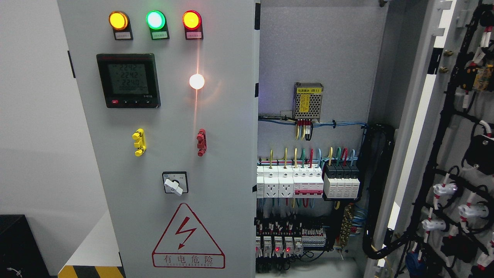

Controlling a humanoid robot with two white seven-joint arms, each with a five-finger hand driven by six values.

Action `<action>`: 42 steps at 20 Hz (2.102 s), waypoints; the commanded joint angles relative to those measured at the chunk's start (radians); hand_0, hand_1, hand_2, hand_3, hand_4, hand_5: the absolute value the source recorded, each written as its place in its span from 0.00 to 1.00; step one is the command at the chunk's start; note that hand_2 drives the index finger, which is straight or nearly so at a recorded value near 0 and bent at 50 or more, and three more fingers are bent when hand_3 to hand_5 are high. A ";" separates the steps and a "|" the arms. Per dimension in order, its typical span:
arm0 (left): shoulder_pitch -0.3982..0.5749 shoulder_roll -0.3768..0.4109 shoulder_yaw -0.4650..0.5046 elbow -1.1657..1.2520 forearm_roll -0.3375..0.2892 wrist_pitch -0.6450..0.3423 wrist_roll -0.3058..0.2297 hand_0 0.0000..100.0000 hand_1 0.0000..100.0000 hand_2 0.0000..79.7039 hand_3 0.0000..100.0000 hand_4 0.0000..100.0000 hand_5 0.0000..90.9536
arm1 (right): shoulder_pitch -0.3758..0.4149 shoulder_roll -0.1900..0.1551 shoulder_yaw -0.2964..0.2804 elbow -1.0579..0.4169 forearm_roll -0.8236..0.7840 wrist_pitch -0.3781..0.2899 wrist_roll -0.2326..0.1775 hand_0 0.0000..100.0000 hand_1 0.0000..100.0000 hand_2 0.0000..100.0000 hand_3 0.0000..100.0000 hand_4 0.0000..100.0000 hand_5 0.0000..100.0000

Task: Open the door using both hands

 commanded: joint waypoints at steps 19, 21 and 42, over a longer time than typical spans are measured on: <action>-0.026 -0.123 0.109 0.225 -0.062 0.000 0.007 0.00 0.00 0.00 0.00 0.00 0.00 | 0.036 -0.008 -0.002 -0.225 -0.002 0.000 0.001 0.00 0.00 0.00 0.00 0.00 0.00; -0.032 -0.128 0.109 0.223 -0.062 0.000 0.006 0.00 0.00 0.00 0.00 0.00 0.00 | 0.064 -0.011 -0.002 -0.322 -0.003 0.000 0.001 0.00 0.00 0.00 0.00 0.00 0.00; -0.034 -0.165 0.109 0.147 -0.060 0.002 0.006 0.00 0.00 0.00 0.00 0.00 0.00 | 0.320 -0.049 0.063 -1.184 -0.005 -0.101 -0.007 0.00 0.00 0.00 0.00 0.00 0.00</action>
